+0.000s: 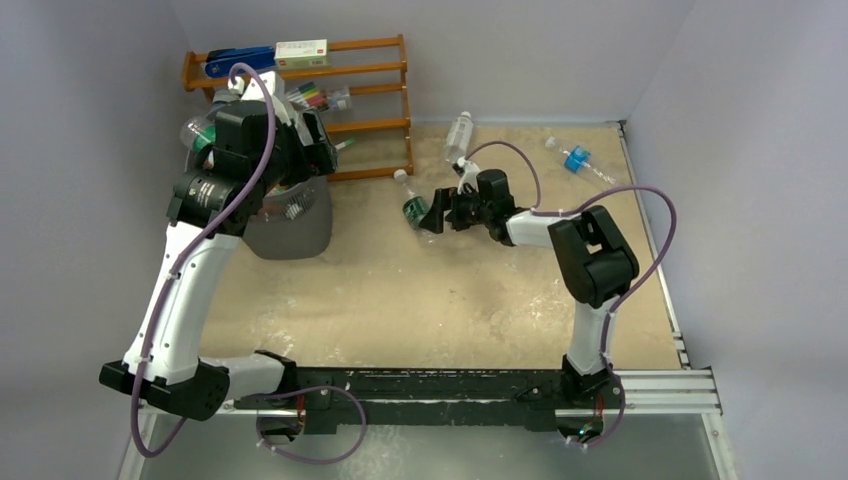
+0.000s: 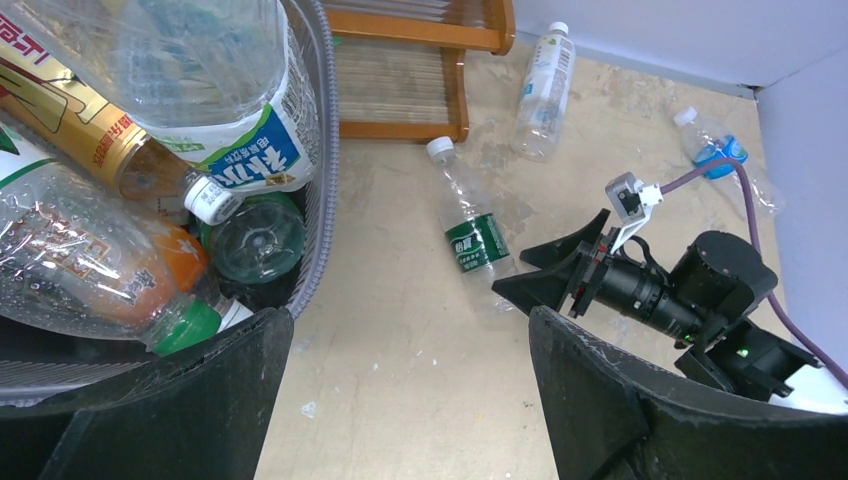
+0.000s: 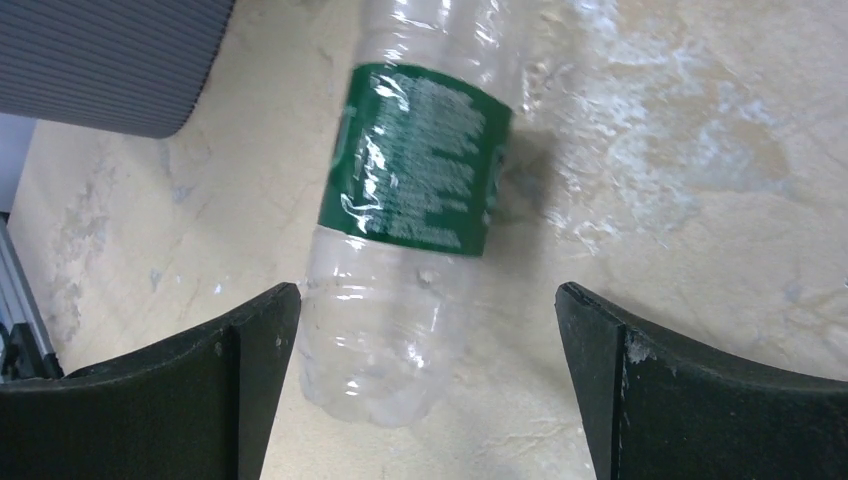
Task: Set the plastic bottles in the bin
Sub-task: Pick up the plastic bottle at the center of the board.
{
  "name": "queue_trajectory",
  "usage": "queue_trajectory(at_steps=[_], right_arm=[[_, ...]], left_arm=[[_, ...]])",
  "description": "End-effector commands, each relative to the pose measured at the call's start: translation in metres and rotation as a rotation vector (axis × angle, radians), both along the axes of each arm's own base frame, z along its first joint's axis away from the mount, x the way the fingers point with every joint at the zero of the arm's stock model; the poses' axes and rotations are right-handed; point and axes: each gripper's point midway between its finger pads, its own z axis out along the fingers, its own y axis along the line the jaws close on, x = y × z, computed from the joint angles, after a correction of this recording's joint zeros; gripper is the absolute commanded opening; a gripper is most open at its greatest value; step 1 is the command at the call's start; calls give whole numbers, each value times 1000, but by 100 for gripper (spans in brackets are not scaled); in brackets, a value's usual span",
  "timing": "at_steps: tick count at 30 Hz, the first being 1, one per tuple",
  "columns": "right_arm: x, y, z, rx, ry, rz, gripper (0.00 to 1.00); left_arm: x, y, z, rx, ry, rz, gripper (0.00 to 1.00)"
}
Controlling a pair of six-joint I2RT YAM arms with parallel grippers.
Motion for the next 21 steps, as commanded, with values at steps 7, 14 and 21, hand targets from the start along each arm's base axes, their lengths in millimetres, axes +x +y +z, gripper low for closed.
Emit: queue_trajectory(at_steps=[7, 14, 21], right_arm=[[27, -5, 3, -134, 17, -39, 100], [22, 28, -6, -188, 33, 9, 100], [-3, 36, -35, -290, 93, 74, 90]], left_arm=[[-1, 1, 3, 19, -17, 5, 89], [-1, -6, -4, 7, -4, -14, 89], [-2, -14, -7, 7, 9, -33, 90]])
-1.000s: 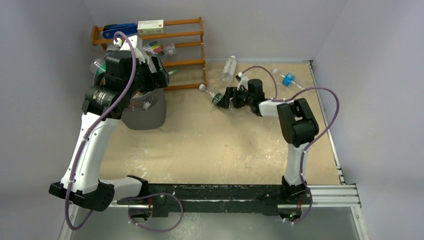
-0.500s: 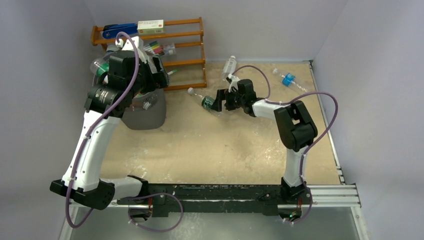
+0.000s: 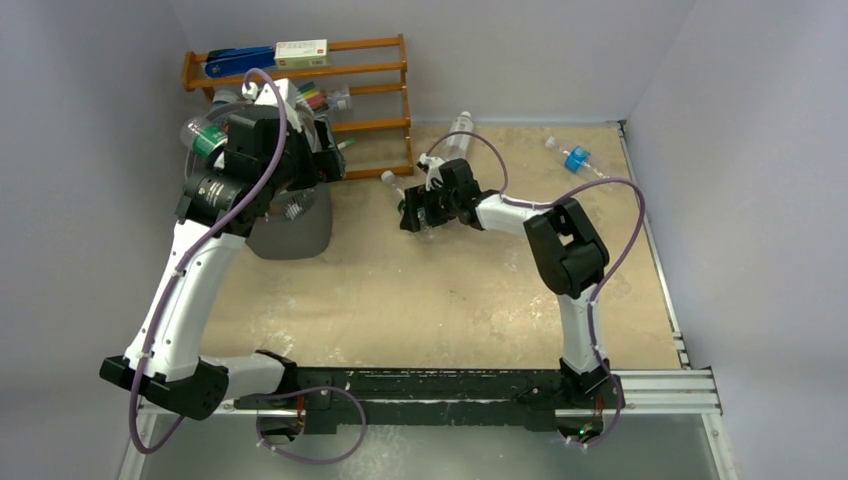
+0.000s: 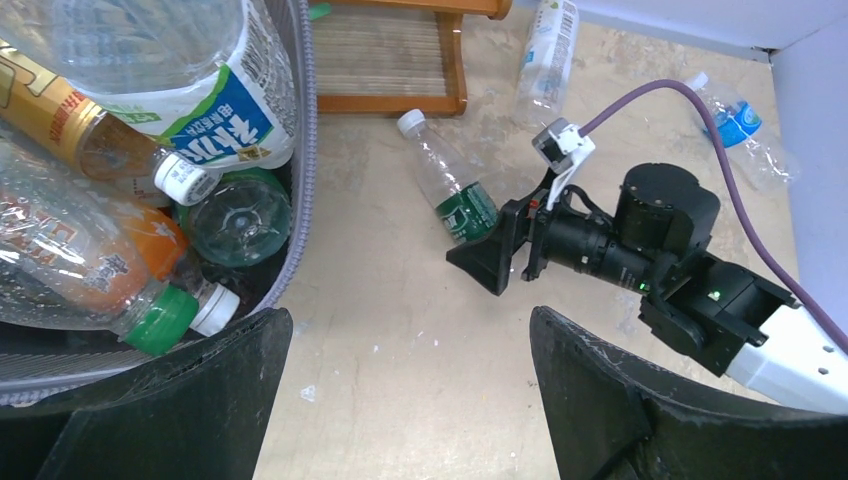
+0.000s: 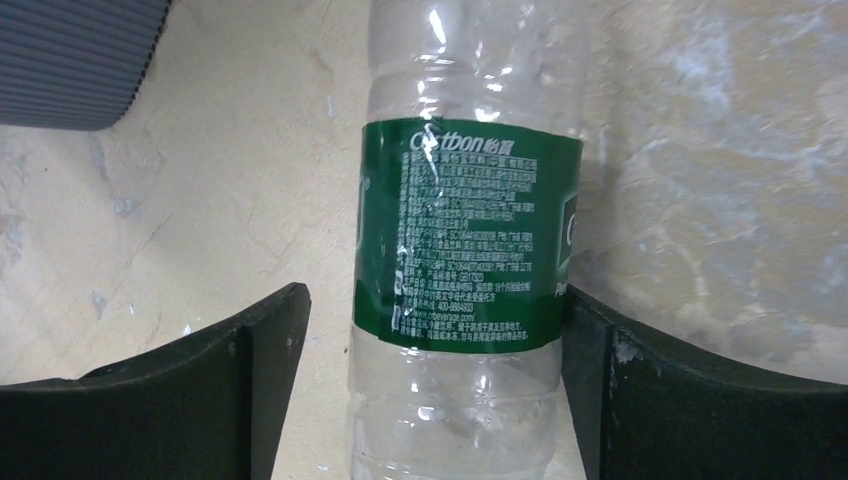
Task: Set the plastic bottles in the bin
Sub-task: Pick up the plastic bottle at the center of the board.
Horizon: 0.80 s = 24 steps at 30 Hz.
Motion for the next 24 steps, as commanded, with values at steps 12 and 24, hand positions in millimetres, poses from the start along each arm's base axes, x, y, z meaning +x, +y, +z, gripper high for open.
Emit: queue_trajectory(at_steps=[12, 24], right_arm=[[-65, -1, 67, 99, -35, -55, 50], [-142, -6, 161, 311, -110, -25, 51]], left_arm=[[6, -39, 2, -155, 28, -89, 94], [4, -69, -3, -310, 44, -176, 94]])
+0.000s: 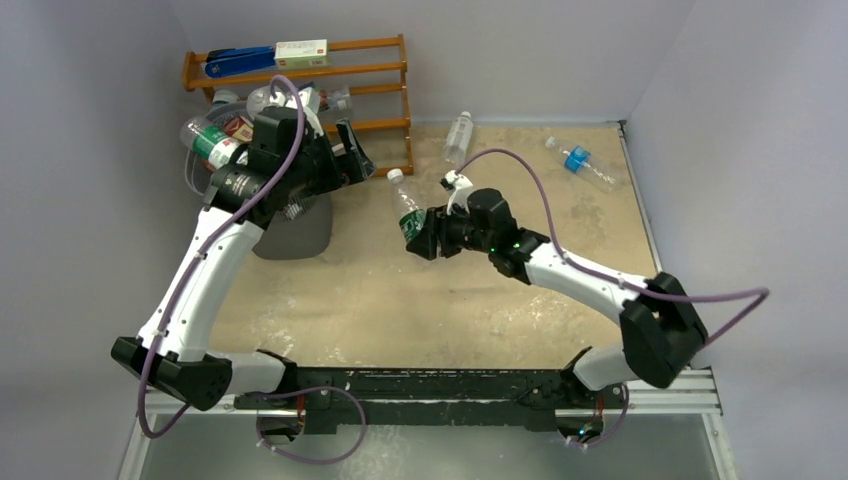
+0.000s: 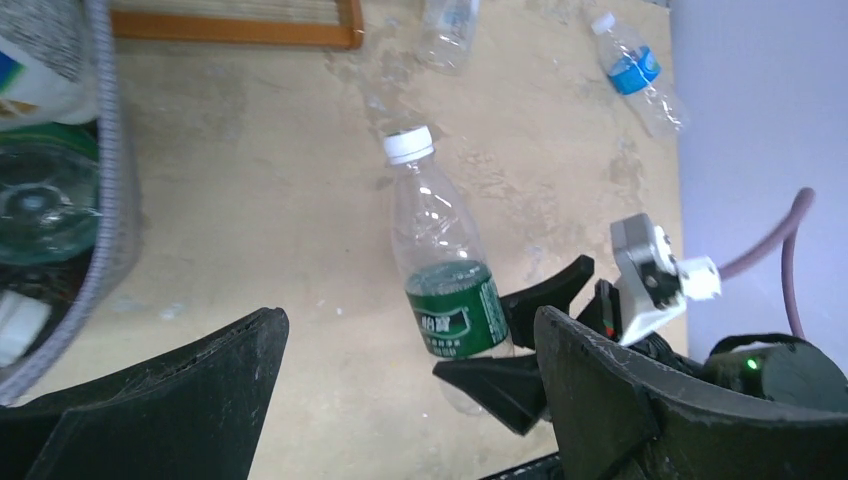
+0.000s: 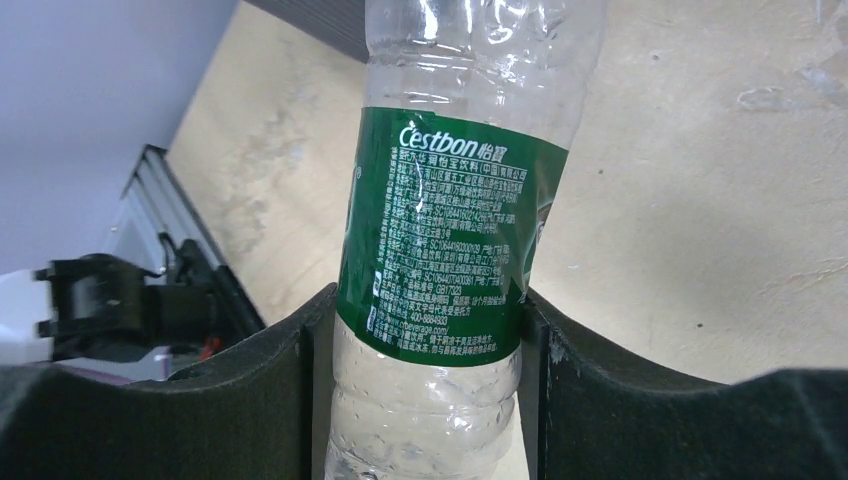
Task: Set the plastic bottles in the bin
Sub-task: Pick up the plastic bottle at the center of the board.
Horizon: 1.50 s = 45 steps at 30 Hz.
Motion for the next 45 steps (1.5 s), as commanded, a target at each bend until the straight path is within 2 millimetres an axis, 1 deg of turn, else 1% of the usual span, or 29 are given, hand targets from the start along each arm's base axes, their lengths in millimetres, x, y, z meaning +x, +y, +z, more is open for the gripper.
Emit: queue_trajectory(at_steps=[1, 5, 6, 9, 11, 12, 13, 17, 20, 22, 29, 34, 37, 39, 40, 42, 45], right_arm=[[-16, 0, 54, 130, -71, -4, 51], [-29, -1, 96, 212, -132, 27, 52], [-31, 0, 103, 225, -141, 35, 52], [-36, 5, 122, 253, -162, 67, 52], [-40, 8, 123, 252, -161, 85, 53], [-39, 11, 138, 270, -185, 92, 53], [-41, 13, 142, 272, -190, 100, 53], [-44, 21, 150, 276, -198, 120, 53], [-49, 25, 159, 286, -210, 134, 53], [-53, 31, 163, 283, -212, 151, 53], [-62, 49, 162, 257, -203, 189, 53], [-71, 57, 174, 270, -225, 212, 53], [-74, 57, 177, 272, -230, 214, 53], [-75, 58, 179, 277, -234, 218, 53], [-76, 58, 180, 279, -234, 220, 53], [-78, 59, 183, 285, -239, 225, 53], [-79, 61, 185, 287, -244, 234, 53]], left_arm=[[-3, -24, 24, -142, -61, -67, 94], [-2, -28, 21, -167, -56, -74, 94], [-2, -28, 21, -173, -59, -73, 94], [-2, -29, 21, -190, -67, -64, 94], [-1, -28, 17, -190, -66, -51, 94], [-1, -27, 16, -191, -67, -44, 94], [-1, -27, 15, -194, -69, -37, 94], [1, -25, 20, -227, -101, -9, 94], [5, -20, 17, -223, -106, 31, 94], [6, -18, 19, -224, -118, 49, 94], [8, -10, 39, -261, -194, 98, 94], [10, -5, 28, -219, -163, 119, 94], [10, -3, 27, -209, -163, 127, 94], [9, 0, 28, -194, -160, 135, 89], [10, 2, 28, -181, -157, 142, 83], [9, 5, 28, -157, -152, 150, 70], [10, 9, 31, -139, -153, 159, 44]])
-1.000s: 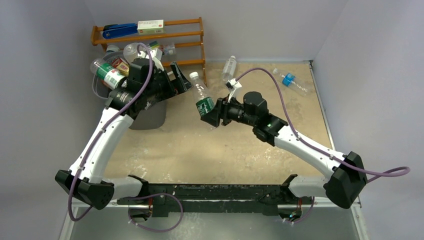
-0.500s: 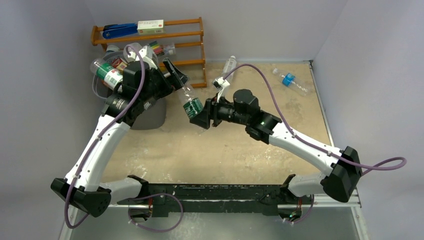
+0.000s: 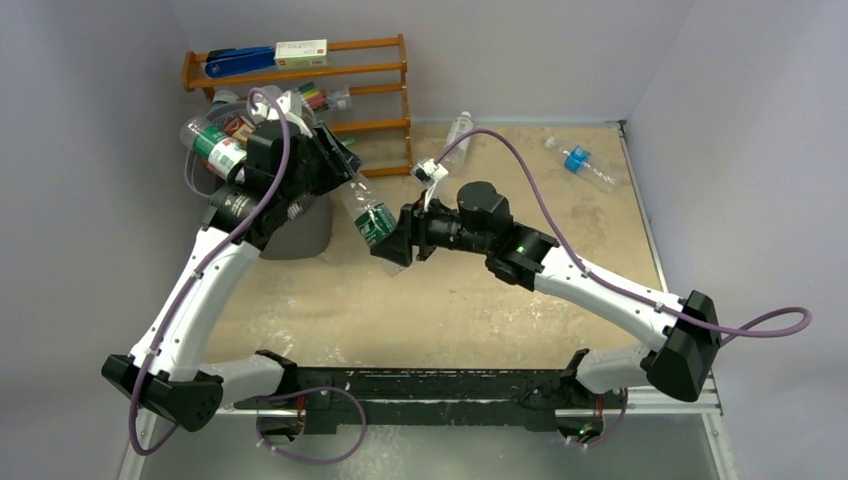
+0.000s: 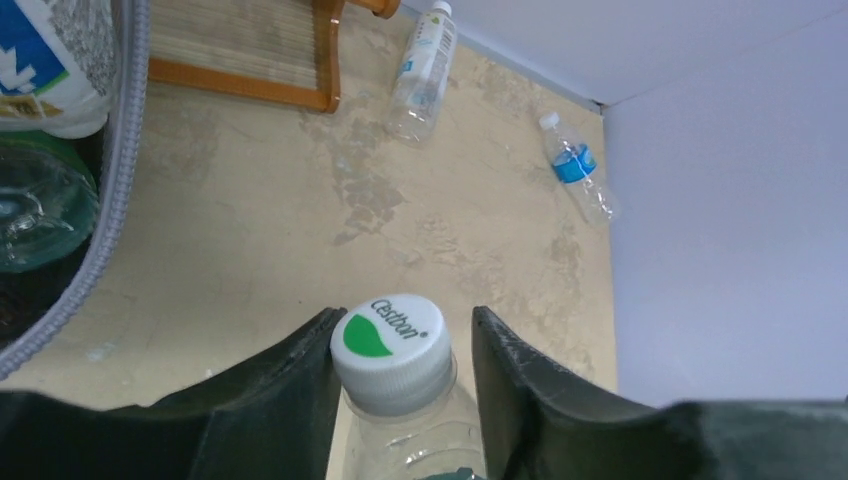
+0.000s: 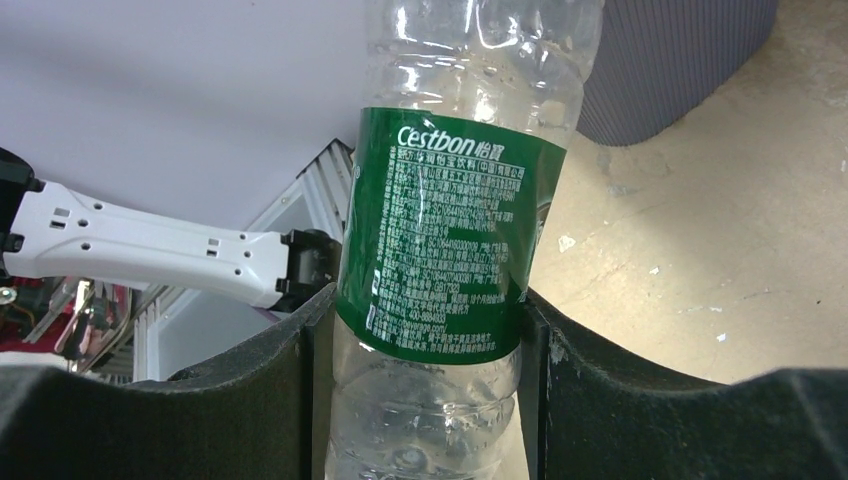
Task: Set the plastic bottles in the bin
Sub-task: Pick up the plastic bottle at the center of the board.
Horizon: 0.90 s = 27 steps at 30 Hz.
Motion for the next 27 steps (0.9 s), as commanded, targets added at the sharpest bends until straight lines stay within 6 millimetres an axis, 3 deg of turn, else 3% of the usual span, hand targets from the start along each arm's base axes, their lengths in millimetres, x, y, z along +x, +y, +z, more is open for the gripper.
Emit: queue_trajectory(at_steps=[1, 3, 5, 7, 10, 12, 17, 20, 27], right_arm=[[-1, 3, 45, 82, -94, 13, 53], [-1, 5, 47, 85, -102, 23, 54], [-2, 7, 51, 90, -110, 34, 57], [-3, 8, 56, 95, -120, 41, 70], [-4, 6, 63, 94, -132, 47, 92], [-6, 3, 69, 91, -135, 47, 100], [-13, -12, 76, 70, -132, 30, 100], [-22, -24, 77, 62, -125, 25, 100], [-34, -46, 60, 20, -90, 7, 100]], left_arm=[[2, 9, 24, 33, -53, 32, 38], [2, 11, 28, 39, -57, 41, 25], [3, 14, 34, 46, -67, 58, 20], [4, 20, 44, 60, -84, 81, 14], [4, 31, 61, 101, -110, 122, 13], [4, 44, 77, 140, -133, 168, 13], [-4, 84, 120, 252, -209, 317, 12], [-14, 119, 145, 334, -243, 461, 12], [-49, 191, 189, 484, -307, 814, 13]])
